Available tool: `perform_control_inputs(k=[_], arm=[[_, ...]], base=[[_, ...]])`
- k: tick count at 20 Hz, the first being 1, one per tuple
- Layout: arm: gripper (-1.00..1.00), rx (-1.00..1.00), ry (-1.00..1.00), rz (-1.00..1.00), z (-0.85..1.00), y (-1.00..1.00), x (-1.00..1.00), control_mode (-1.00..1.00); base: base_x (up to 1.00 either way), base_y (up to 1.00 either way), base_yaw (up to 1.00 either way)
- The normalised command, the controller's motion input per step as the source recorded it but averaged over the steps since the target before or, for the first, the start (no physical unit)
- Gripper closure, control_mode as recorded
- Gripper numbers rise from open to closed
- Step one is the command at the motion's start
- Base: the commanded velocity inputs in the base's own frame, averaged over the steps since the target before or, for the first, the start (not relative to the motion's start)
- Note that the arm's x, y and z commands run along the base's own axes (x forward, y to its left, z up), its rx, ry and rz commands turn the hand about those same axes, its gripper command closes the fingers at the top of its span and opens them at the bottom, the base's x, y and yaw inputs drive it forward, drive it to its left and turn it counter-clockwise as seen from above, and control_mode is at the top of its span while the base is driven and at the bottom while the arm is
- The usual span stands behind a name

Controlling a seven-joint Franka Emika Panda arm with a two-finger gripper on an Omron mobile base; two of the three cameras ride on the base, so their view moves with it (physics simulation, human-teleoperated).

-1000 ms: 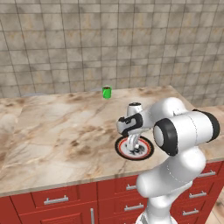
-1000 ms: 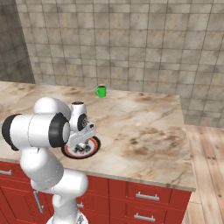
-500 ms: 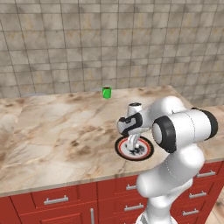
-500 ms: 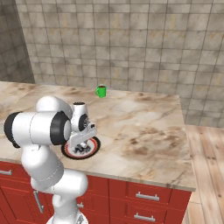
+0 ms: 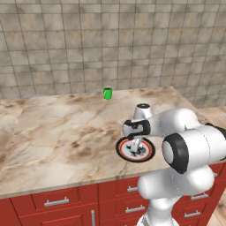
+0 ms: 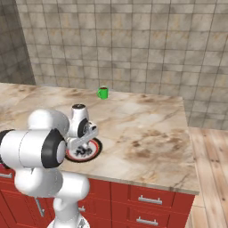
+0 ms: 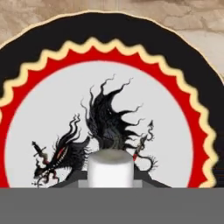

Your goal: Pick up the marshmallow and place it in the cup of hot chocolate on the dining counter.

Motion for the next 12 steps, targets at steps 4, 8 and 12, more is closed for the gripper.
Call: perform_control_inputs(k=[4, 8, 12], arm=[[1.00, 0.00, 0.01, -0.21, 0.93, -0.03, -0.09, -1.00], [1.00, -0.02, 0.17, -0.32, 1.00, -0.03, 0.00, -1.00], [1.00, -0.05, 0.19, -0.33, 1.00, -0.08, 0.00, -1.00]], base=[[0.00, 0.00, 0.00], [0.00, 0.00, 0.00], [0.00, 0.00, 0.00]])
